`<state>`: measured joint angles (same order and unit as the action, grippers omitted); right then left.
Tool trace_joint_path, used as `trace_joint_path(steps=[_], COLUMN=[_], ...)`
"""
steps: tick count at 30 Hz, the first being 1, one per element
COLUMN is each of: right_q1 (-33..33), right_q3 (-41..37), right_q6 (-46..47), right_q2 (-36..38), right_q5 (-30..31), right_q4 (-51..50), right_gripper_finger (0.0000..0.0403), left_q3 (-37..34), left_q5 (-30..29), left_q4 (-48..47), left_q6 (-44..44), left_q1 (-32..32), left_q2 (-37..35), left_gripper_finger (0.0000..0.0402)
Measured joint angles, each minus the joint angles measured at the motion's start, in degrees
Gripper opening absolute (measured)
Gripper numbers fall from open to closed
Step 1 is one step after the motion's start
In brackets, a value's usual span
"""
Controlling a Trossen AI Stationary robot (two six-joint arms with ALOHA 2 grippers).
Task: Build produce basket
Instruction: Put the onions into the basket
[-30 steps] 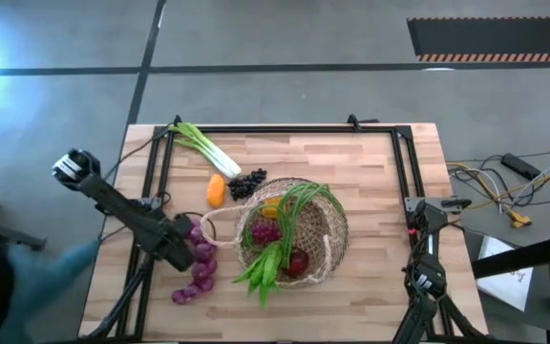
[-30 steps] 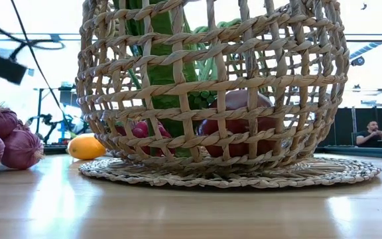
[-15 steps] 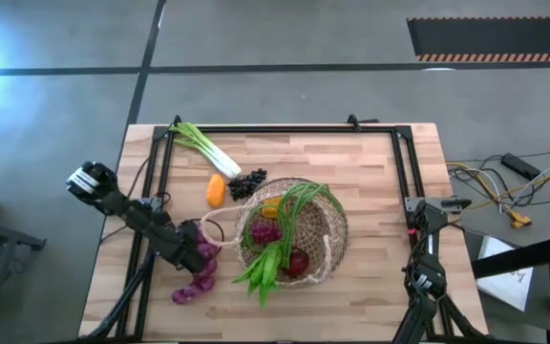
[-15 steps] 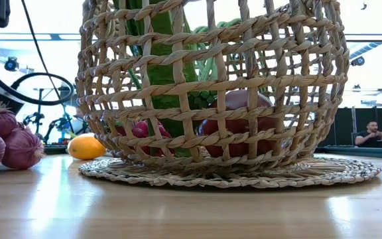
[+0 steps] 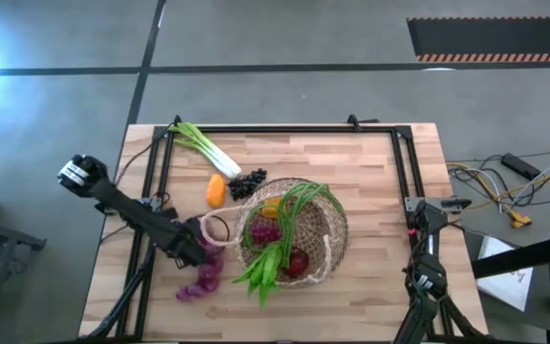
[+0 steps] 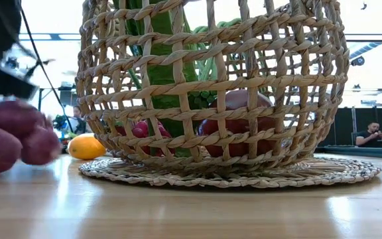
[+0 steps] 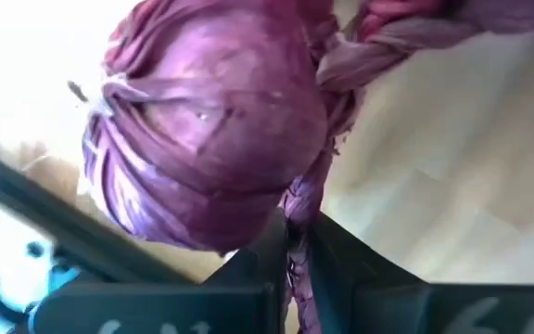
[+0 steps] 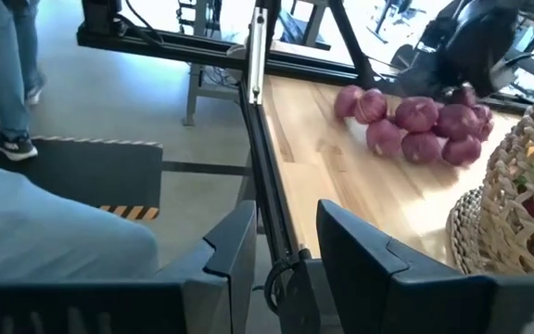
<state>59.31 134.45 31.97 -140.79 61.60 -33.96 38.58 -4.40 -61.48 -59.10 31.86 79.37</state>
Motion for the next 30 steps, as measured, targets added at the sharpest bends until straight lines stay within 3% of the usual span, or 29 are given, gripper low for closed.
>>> trace_joint_path(steps=[9,15,24,30], right_q1=[2.6,3.9,4.1,4.1], right_q3=[0.1,0.2,0.2,0.2], right_q6=[-1.1,-1.6,-1.9,-2.2], right_q2=[0.2,0.4,0.5,0.5], right_q5=[0.0,2.3,3.1,3.1], right_q4=[0.0,0.1,0.2,0.2], right_gripper_finger=[0.0109,0.0109,0.0109,0.0109], left_q3=[17.4,33.8,58.2,69.8], left_q5=[-12.6,-22.8,-35.2,-35.7], left_q4=[-17.1,-18.6,-17.0,-3.8], left_q6=[0.8,9.5,29.5,49.3], left_q1=[0.2,1.2,1.3,1.3], left_q2=[-11.6,-13.8,-7.5,-0.3], left_gripper_finger=[0.0003,0.0002,0.0001,0.0])
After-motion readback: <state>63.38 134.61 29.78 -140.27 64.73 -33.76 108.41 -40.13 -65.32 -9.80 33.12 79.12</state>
